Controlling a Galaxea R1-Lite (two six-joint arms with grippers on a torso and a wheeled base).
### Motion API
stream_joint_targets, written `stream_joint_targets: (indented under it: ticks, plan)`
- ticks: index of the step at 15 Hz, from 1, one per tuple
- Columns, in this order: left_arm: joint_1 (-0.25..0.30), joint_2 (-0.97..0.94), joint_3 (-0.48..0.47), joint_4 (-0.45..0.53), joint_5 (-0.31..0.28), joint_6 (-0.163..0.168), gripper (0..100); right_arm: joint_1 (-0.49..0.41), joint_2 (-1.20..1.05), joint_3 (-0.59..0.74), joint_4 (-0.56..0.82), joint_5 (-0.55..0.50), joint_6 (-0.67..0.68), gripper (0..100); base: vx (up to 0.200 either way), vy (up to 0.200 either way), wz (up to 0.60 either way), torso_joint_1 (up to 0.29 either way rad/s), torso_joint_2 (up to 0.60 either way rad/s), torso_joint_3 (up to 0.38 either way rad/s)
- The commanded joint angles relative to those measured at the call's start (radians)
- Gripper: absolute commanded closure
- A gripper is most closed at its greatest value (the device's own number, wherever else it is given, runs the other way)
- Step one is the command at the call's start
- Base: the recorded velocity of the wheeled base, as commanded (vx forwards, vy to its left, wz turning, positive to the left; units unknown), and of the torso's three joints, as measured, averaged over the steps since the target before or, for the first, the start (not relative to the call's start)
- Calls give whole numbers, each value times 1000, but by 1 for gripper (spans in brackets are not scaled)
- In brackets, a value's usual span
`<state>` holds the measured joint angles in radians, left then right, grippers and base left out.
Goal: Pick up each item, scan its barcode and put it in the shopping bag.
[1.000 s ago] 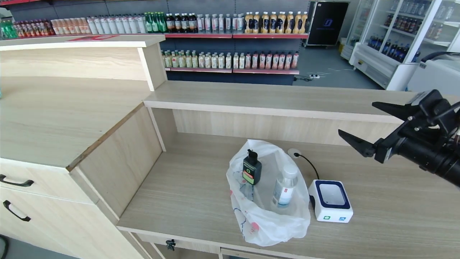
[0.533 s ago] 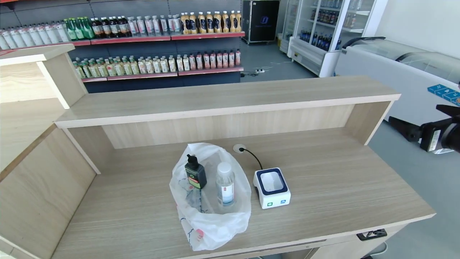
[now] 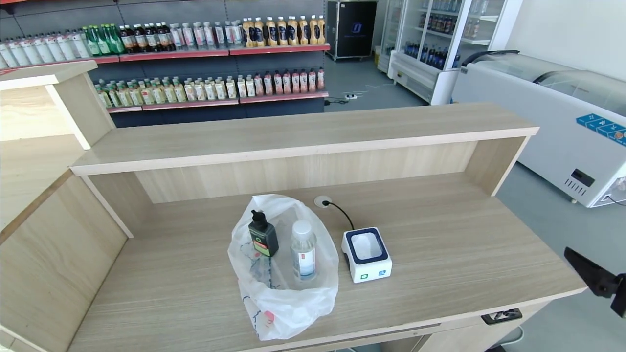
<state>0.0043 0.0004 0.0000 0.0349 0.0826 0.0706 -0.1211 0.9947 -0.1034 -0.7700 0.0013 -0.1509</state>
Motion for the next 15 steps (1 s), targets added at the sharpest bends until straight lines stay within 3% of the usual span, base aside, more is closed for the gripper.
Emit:
stream_joint_targets:
  ticks: [1,3,4,7,15]
  plan:
    - [0,0,0,0,0,0,0,58,-324,103,291,-113,85,0,0,0,0,0,0,0]
    - [2,0,0,0,0,0,0,92,-568,103,638,-170,97,0,0,0,0,0,0,0]
    - [0,0,0,0,0,0,0,97,-795,88,861,-205,105,0,0,0,0,0,0,0]
    - [2,0,0,0,0,0,0,121,-989,87,850,-193,105,0,0,0,0,0,0,0]
    - [2,0,0,0,0,0,0,123,-993,87,850,-193,114,0,0,0,0,0,0,0]
